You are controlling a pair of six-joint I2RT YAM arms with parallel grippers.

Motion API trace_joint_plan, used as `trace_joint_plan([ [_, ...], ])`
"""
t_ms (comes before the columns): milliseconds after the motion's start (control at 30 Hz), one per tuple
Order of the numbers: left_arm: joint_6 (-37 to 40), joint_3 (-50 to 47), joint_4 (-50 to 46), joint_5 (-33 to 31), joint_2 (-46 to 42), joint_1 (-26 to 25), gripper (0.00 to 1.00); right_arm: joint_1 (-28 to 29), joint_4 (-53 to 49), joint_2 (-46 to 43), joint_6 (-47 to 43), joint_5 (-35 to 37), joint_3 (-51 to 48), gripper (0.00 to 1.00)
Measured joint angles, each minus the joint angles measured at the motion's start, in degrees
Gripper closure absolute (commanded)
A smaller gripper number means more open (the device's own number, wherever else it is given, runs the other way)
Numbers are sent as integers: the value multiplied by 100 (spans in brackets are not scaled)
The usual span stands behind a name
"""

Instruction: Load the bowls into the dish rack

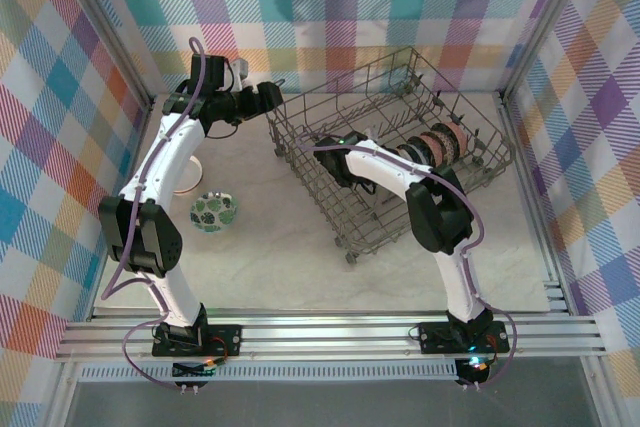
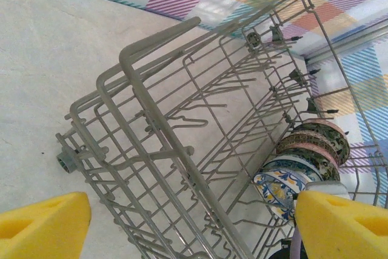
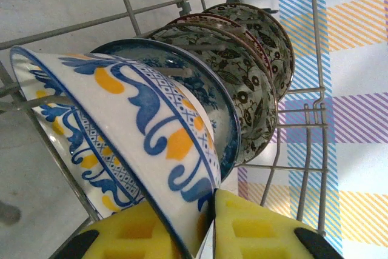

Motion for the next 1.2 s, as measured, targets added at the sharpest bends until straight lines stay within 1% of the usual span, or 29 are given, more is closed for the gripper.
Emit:
trace_joint_plan([
  [67, -2, 66, -17, -33, 31, 0, 13, -11, 92, 0, -83, 9, -31, 79],
  [333, -2, 212, -203, -201, 101, 0, 13, -42, 409, -81, -254, -131, -109, 66],
  [567, -48, 302, -435, -323, 201, 0, 13, -42, 758, -223, -616, -424, -195, 46],
  [633, -111, 343, -505, -413, 232, 0, 13, -59, 988, -372, -789, -527, -321, 37],
  [733, -199, 398, -632, -581, 236, 0, 13, -151, 1362, -715, -1113, -772, -562, 30],
  [833, -313, 494, -787, -800, 238, 0, 12, -221, 1659, -1069, -1416, -1104, -728, 27],
  [1033, -549, 1099, -1563, -1392, 247, 0, 12, -264, 2557, -2065, -1843, -1956, -1036, 23],
  [1133, -758, 1023, -1928, -1762, 109, 0, 12, -262, 2855, -2511, -1963, -2433, -1143, 23],
  [1200, -933, 708, -2100, -1976, -103, 0, 12, -262, 3032, -2761, -2004, -2743, -1287, 22],
])
